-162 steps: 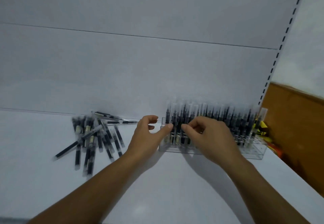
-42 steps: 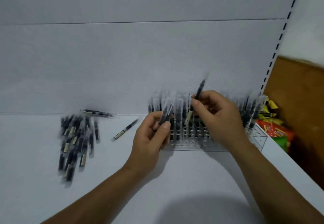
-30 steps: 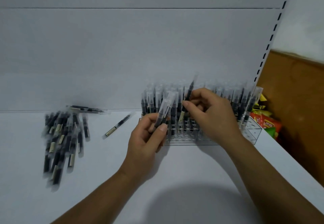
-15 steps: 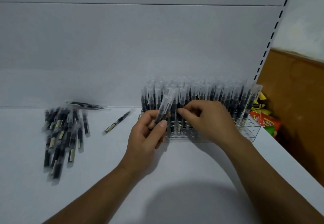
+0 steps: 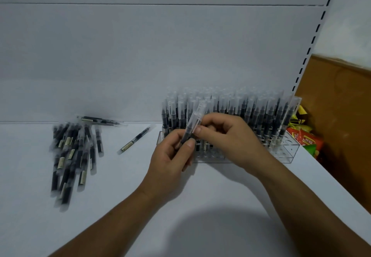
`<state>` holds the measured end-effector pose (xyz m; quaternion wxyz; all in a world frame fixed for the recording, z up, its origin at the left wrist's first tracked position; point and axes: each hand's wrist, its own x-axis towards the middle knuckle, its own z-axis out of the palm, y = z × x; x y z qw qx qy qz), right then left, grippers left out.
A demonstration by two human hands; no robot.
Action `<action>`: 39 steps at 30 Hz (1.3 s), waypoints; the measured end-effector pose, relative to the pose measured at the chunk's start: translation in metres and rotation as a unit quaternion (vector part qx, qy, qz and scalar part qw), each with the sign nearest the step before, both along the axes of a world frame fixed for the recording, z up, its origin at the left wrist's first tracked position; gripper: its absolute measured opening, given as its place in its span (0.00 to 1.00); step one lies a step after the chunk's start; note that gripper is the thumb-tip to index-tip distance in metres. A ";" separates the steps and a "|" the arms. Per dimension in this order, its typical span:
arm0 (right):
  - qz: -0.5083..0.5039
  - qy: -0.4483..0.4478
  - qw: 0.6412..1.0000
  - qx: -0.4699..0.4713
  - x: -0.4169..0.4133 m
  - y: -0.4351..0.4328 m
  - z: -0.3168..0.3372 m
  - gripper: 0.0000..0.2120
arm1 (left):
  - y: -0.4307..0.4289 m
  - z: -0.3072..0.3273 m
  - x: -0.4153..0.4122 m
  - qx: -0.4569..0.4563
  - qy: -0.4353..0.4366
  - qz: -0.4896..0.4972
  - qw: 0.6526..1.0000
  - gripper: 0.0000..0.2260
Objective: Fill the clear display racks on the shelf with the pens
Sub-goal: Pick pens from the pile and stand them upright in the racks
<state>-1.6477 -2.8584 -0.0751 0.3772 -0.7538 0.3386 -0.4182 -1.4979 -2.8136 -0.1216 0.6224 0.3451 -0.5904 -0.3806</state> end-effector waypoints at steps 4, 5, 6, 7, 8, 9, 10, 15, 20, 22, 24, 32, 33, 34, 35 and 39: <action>-0.047 -0.133 0.990 0.014 -0.009 -0.003 0.007 0.06 | -0.002 0.000 0.000 0.011 0.003 0.009 1.000 0.06; -0.073 -0.176 0.982 0.015 -0.013 -0.005 0.010 0.06 | -0.003 0.000 0.000 0.014 0.005 0.016 1.000 0.07; -0.102 -0.206 0.973 0.008 -0.018 -0.007 0.012 0.06 | -0.004 0.000 0.001 0.017 0.006 0.023 1.000 0.09; -0.131 -0.218 0.967 -0.011 -0.021 -0.009 0.014 0.06 | -0.004 -0.001 0.001 0.018 0.005 0.028 0.999 0.10; -0.158 -0.210 0.964 -0.037 -0.023 -0.010 0.015 0.06 | -0.005 -0.002 0.001 0.017 0.003 0.031 0.999 0.12; -0.181 -0.190 0.963 -0.067 -0.025 -0.011 0.014 0.06 | -0.005 -0.002 0.001 0.016 -0.001 0.031 0.999 0.12; -0.200 -0.162 0.962 -0.094 -0.025 -0.013 0.012 0.05 | -0.005 -0.002 0.000 0.015 -0.003 0.029 0.999 0.12; -0.233 -0.051 0.954 -0.182 -0.024 -0.019 0.001 0.04 | -0.005 -0.003 0.001 0.014 -0.005 0.025 1.000 0.11; -0.238 0.004 0.950 -0.201 -0.025 -0.023 -0.003 0.04 | -0.006 -0.003 0.001 0.017 -0.008 0.024 1.000 0.10; -0.239 0.033 0.949 -0.202 -0.025 -0.022 -0.004 0.03 | -0.006 -0.003 0.001 0.017 -0.011 0.025 0.999 0.10; -0.242 0.077 0.947 -0.197 -0.024 -0.022 -0.005 0.04 | -0.006 -0.004 0.001 0.015 -0.011 0.023 1.000 0.10; -0.216 0.189 0.948 -0.134 -0.025 -0.021 -0.006 0.06 | -0.005 -0.002 0.001 0.016 -0.006 0.018 1.000 0.10; -0.219 0.199 0.946 -0.135 -0.026 -0.021 -0.005 0.07 | -0.005 -0.002 0.000 0.015 -0.003 0.016 1.000 0.10; -0.224 0.200 0.943 -0.140 -0.028 -0.020 -0.004 0.08 | -0.004 -0.001 0.000 0.014 0.000 0.014 1.000 0.10; -0.234 0.186 0.943 -0.148 -0.029 -0.020 -0.003 0.09 | -0.004 -0.001 0.000 0.013 0.002 0.012 1.000 0.10; -0.153 0.046 0.975 -0.152 -0.027 -0.012 0.004 0.15 | -0.004 -0.002 0.000 0.010 -0.003 0.016 1.000 0.12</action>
